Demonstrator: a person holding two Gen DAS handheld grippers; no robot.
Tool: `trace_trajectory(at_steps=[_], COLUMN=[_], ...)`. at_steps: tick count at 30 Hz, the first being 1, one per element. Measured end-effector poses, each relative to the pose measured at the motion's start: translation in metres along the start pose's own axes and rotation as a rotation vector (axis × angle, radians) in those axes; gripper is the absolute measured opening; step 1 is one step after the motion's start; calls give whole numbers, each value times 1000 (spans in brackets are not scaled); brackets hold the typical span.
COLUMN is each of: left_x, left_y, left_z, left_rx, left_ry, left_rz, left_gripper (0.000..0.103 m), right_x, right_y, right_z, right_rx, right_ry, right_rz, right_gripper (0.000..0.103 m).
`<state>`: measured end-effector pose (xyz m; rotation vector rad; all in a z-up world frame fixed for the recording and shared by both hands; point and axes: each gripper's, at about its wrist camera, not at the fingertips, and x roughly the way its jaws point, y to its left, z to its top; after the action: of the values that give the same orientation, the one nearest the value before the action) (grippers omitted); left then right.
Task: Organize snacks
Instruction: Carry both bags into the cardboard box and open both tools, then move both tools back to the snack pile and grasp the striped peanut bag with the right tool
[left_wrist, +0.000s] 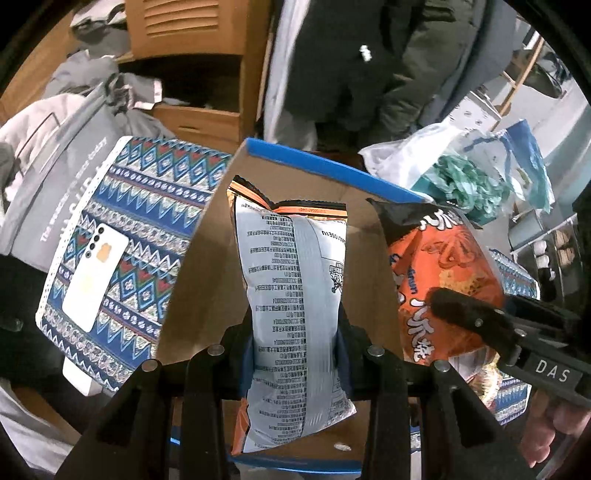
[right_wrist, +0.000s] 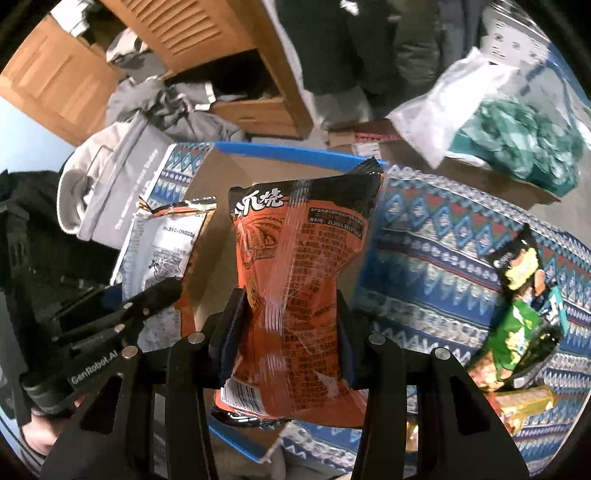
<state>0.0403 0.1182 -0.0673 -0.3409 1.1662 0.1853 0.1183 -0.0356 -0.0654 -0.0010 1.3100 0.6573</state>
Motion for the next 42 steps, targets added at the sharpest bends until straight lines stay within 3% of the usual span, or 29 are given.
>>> trace_trajectory(at_steps=[7, 11, 13, 15, 23, 25, 42], left_x=[9, 19, 23, 24, 20, 16, -7], left_y=[19, 24, 26, 27, 30, 24, -17], left_z=[-5, -7, -8, -9, -11, -12, -17], left_rx=[-9, -30, -34, -33, -55, -35, 26], left_ry=[7, 49, 60, 58, 38, 20, -22], left_rz=[26, 36, 32, 40, 51, 45, -18], left_gripper=[37, 38, 50, 60, 63, 69, 71], right_x=[24, 32, 31, 29, 17, 11, -25], right_y=[16, 23, 23, 24, 11, 10, -25], right_z=[1, 1, 2, 3, 2, 0, -28], right_rx=[-13, -19, -14, -17, 27, 23, 51], right_ry=[38, 53, 39, 33, 20, 7, -33], right_rz=[-10, -4, -19, -33, -63, -70, -94], right_gripper=[45, 47, 50, 59, 68, 70, 71])
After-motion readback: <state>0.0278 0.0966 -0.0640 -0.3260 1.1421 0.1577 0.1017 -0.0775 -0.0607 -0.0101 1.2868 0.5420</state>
